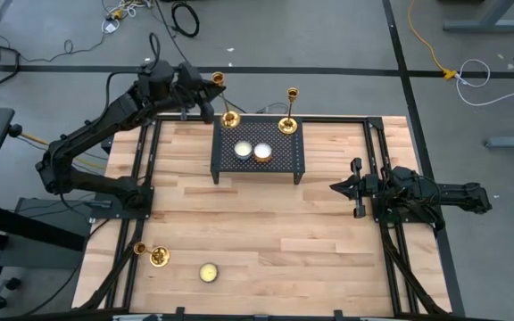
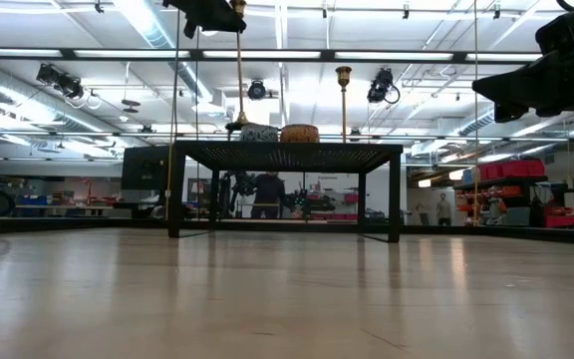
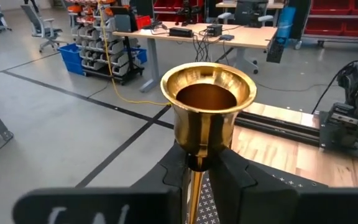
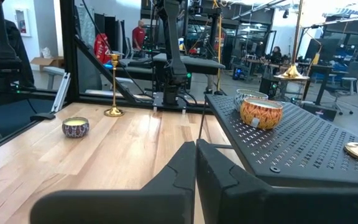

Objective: Pick & Place candle stick holders
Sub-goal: Put the top gold candle holder on the shelf

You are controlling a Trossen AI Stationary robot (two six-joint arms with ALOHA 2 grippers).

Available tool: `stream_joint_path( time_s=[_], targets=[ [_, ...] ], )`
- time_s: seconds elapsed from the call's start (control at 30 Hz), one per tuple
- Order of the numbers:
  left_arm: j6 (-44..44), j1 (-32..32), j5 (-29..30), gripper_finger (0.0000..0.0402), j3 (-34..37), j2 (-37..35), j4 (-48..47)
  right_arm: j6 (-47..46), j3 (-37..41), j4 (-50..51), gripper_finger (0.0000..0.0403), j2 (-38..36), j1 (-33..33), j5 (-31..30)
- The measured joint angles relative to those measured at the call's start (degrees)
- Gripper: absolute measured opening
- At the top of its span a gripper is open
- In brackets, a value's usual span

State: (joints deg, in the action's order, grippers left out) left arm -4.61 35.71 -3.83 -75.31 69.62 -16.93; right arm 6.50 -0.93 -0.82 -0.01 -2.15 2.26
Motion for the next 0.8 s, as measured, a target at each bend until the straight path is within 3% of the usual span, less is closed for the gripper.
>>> stream_joint_path(
  time_s=[0.8],
  targets=[
    [3.6,3.2,-2.0,0.0049,7.3,0.1,5.8,0.0,0.0,0.0,0.0013,0.0,0.0,0.2]
  ],
)
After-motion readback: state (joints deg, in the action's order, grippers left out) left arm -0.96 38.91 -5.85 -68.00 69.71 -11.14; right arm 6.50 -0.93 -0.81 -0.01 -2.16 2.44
